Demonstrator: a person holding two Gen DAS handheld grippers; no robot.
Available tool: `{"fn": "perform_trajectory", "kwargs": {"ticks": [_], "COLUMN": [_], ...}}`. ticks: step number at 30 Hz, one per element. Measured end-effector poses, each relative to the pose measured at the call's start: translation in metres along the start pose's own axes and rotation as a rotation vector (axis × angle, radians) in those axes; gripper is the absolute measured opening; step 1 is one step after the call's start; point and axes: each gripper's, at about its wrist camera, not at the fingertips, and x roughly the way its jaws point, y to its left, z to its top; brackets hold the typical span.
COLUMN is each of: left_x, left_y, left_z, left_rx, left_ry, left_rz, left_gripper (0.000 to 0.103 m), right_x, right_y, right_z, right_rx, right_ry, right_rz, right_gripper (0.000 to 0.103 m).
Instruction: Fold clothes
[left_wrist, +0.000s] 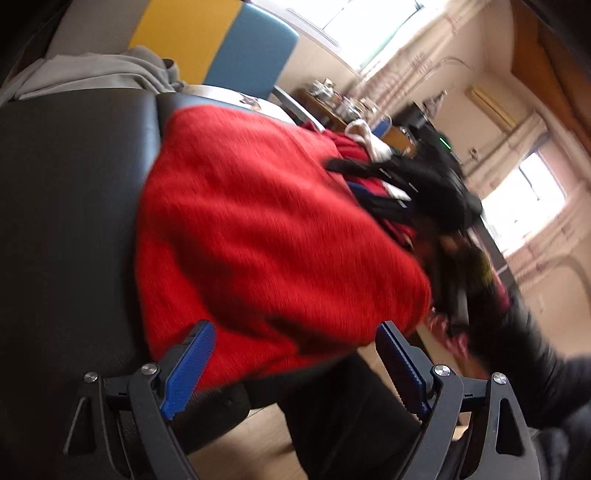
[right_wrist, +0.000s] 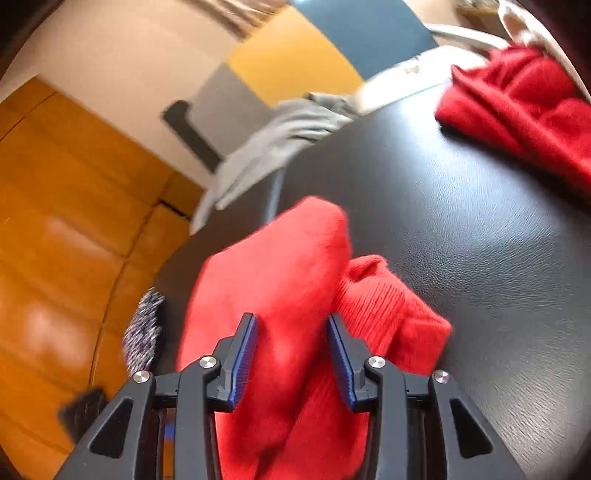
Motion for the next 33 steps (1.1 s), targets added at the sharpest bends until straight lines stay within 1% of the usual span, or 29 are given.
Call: {"fn": "perform_trajectory", "kwargs": {"ticks": [2, 3, 4, 6, 7, 8, 9, 10, 11, 12, 13, 14, 15, 16, 17, 18, 19, 20, 21, 22, 24, 26, 28, 30, 32, 33], "left_x": [0.008, 0.012, 0.016, 0.023, 0.024, 0.026, 0.028, 0.030, 0.032, 0.032, 0.033, 0.031, 0.028, 0.025, 0.021, 0.015, 0.008, 0.005, 0.004, 0.005, 0.008, 0.012, 0.016, 0.018, 0.023, 0.025], "left_y": [-0.002, -0.003, -0.003, -0.006, -0.008, -0.011, -0.012, -0.016, -0.020, -0.024, -0.027, -0.026, -0.024, -0.022, -0.020, -0.017, -0.014, -0.012, -0.010, -0.008, -0.006, -0.004, -0.006, -0.010, -0.011, -0.012], "left_z": [-0.001, -0.001, -0.001, -0.002, -0.003, -0.004, -0.005, -0.007, -0.009, -0.009, -0.009, -0.006, -0.002, 0.003, 0.009, 0.016, 0.027, 0.037, 0.047, 0.058, 0.073, 0.085, 0.094, 0.094, 0.095, 0.095], "left_rx": [0.024, 0.037, 0.049, 0.079, 0.097, 0.116, 0.129, 0.150, 0.173, 0.189, 0.202, 0.175, 0.133, 0.092, 0.048, 0.013, -0.021, -0.045, -0.065, -0.082, -0.108, -0.123, -0.121, -0.114, -0.114, -0.115], "left_ry": [0.023, 0.035, 0.047, 0.073, 0.087, 0.102, 0.115, 0.131, 0.147, 0.163, 0.179, 0.190, 0.198, 0.207, 0.192, 0.158, 0.108, 0.072, 0.041, 0.010, -0.020, -0.042, -0.058, -0.063, -0.061, -0.061], "left_rz": [0.006, 0.009, 0.012, 0.012, 0.007, 0.002, -0.005, -0.003, 0.001, 0.002, 0.001, -0.032, -0.077, -0.121, -0.172, -0.215, -0.243, -0.246, -0.228, -0.204, -0.176, -0.152, -0.131, -0.116, -0.104, -0.099], "left_gripper": [0.089, 0.089, 0.089, 0.089, 0.089, 0.090, 0.090, 0.090, 0.090, 0.090, 0.088, 0.088, 0.086, 0.080, 0.079, 0.079, 0.081, 0.082, 0.083, 0.084, 0.084, 0.084, 0.085, 0.086, 0.087, 0.087], "right_x": [0.006, 0.006, 0.002, -0.015, -0.026, -0.035, -0.034, -0.025, -0.014, -0.004, 0.000, -0.006, -0.012, -0.016, -0.017, -0.018, -0.019, -0.020, -0.021, -0.020, -0.020, -0.038, -0.060, -0.079, -0.088, -0.088], "right_y": [0.001, 0.004, 0.012, 0.036, 0.049, 0.059, 0.062, 0.056, 0.039, 0.020, 0.003, -0.011, -0.024, -0.035, -0.042, -0.045, -0.048, -0.051, -0.053, -0.049, -0.039, -0.015, 0.010, 0.031, 0.050, 0.057], "right_z": [0.007, 0.011, 0.012, 0.013, 0.012, 0.008, 0.003, -0.002, -0.008, -0.015, -0.019, -0.018, -0.016, -0.014, -0.014, -0.015, -0.015, -0.015, -0.014, -0.011, -0.006, -0.010, -0.024, -0.041, -0.061, -0.073], "right_rx": [-0.019, -0.043, -0.085, -0.203, -0.277, -0.362, -0.429, -0.456, -0.452, -0.441, -0.411, -0.347, -0.278, -0.212, -0.191, -0.206, -0.216, -0.208, -0.205, -0.210, -0.228, -0.301, -0.388, -0.465, -0.545, -0.582], "right_ry": [0.007, 0.007, 0.002, -0.036, -0.068, -0.094, -0.091, -0.056, -0.013, 0.012, 0.017, -0.017, -0.044, -0.061, -0.076, -0.088, -0.098, -0.104, -0.107, -0.107, -0.111, -0.141, -0.164, -0.155, -0.110, -0.074], "right_rz": [-0.019, -0.034, -0.054, -0.115, -0.161, -0.240, -0.333, -0.408, -0.459, -0.500, -0.505, -0.444, -0.387, -0.340, -0.305, -0.284, -0.268, -0.248, -0.237, -0.244, -0.263, -0.290, -0.294, -0.252, -0.201, -0.181], "right_gripper": [0.025, 0.021, 0.015, 0.014, 0.014, 0.014, 0.014, 0.014, 0.013, 0.013, 0.013, 0.013, 0.016, 0.018, 0.018, 0.018, 0.018, 0.019, 0.019, 0.021, 0.025, 0.027, 0.027, 0.027, 0.027, 0.027]}}
